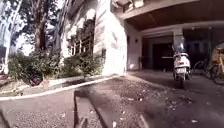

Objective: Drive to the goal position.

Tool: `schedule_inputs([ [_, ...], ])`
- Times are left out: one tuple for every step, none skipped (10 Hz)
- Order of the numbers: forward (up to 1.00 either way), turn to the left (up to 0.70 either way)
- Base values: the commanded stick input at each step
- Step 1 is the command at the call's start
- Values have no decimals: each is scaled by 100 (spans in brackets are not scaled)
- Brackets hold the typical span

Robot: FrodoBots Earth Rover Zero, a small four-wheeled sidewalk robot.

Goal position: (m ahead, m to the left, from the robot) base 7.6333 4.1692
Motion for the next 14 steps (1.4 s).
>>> schedule_inputs([
  [70,0],
  [70,0],
  [70,-1],
  [70,-10],
  [70,-14],
  [70,-14],
  [70,-14],
  [70,-14],
  [70,-14],
  [70,-14],
  [70,-14],
  [70,-14],
  [70,-14],
  [70,-14],
])
